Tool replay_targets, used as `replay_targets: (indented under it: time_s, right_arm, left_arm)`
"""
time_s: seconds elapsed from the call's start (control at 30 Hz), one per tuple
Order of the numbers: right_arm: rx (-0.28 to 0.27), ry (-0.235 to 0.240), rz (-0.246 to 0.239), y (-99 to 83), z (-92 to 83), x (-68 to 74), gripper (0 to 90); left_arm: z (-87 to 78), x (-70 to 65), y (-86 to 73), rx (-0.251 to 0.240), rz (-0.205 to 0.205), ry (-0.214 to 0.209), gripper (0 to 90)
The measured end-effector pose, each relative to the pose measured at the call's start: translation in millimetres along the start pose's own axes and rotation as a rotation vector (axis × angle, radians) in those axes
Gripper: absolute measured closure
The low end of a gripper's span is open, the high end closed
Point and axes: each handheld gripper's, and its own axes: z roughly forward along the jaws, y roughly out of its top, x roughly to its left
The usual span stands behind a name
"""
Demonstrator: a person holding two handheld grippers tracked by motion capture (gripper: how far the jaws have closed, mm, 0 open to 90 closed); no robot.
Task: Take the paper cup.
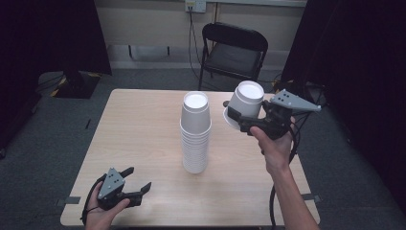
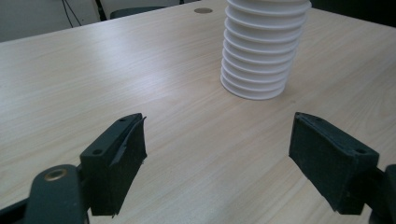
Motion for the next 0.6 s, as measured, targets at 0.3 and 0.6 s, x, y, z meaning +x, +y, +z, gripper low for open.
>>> replay_targets:
  time_s: [0.3,0.6]
  right_arm:
    - [0.088,0.016,0.083,-41.1,1.4,-3.3,16.0]
    - [0.12,0.028,0.153,-75.1,-3.8,-3.8,16.0]
  left_arm:
    - [6.5,-9.8,13.0,0.005,-0.012,-0.045,16.2]
    - [13.6,-22.1,33.0,-0.004,0.036,-0.035,15.7]
